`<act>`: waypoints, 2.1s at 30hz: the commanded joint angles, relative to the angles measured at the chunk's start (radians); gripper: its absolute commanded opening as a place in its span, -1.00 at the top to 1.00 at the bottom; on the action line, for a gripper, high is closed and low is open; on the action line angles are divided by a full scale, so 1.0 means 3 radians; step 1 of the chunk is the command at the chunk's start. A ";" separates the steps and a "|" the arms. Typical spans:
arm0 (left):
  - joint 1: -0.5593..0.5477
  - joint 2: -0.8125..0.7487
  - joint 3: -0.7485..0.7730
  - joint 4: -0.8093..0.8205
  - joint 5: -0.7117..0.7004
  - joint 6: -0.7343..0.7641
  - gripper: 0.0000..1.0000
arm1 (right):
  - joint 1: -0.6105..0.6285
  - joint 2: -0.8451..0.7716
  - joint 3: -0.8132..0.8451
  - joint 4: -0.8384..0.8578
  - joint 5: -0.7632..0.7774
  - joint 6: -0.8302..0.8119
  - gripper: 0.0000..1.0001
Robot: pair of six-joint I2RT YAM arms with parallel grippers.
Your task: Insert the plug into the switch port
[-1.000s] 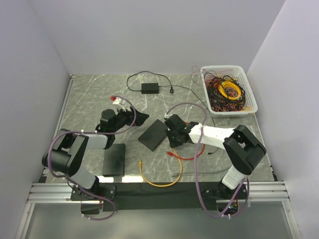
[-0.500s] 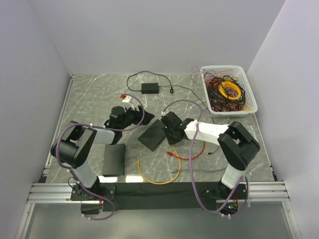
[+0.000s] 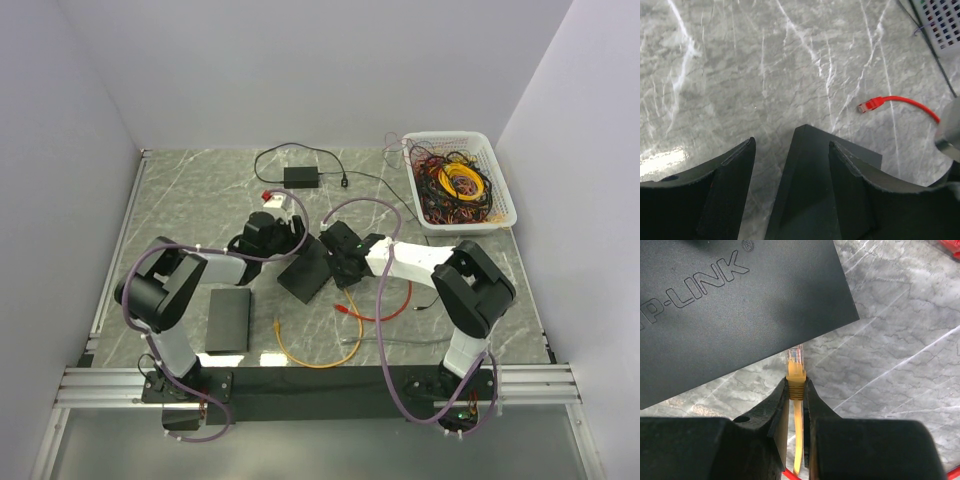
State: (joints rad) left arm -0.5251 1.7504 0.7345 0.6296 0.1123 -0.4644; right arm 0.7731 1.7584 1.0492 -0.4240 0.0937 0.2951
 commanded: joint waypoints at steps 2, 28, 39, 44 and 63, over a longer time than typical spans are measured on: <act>-0.0044 0.0040 0.0001 -0.0007 -0.0139 0.0040 -0.32 | 0.0031 0.0034 0.0153 -0.0075 0.0056 -0.0043 1.00; -0.0121 0.0153 -0.0009 0.0095 0.0111 0.0321 -0.35 | 0.0154 0.0213 0.0414 -0.0126 0.0035 -0.0119 1.00; -0.0152 0.0179 -0.0040 0.0069 0.0678 0.0791 -0.41 | 0.0194 -0.0037 0.0384 -0.0044 0.0102 -0.0319 1.00; -0.0147 0.0204 -0.0101 0.0141 0.1042 0.0955 -0.40 | 0.0230 -0.0180 0.0348 0.0027 0.0189 -0.0472 1.00; -0.0162 0.0215 -0.0336 0.0596 0.1374 0.1088 -0.35 | 0.0261 0.0101 0.0307 0.0059 0.0020 -0.0677 1.00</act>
State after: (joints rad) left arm -0.5419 1.8179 0.6621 0.7452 0.4034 -0.1959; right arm 0.8291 1.7767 1.1084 -0.4881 0.1326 0.1307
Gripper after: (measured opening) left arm 0.676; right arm 0.165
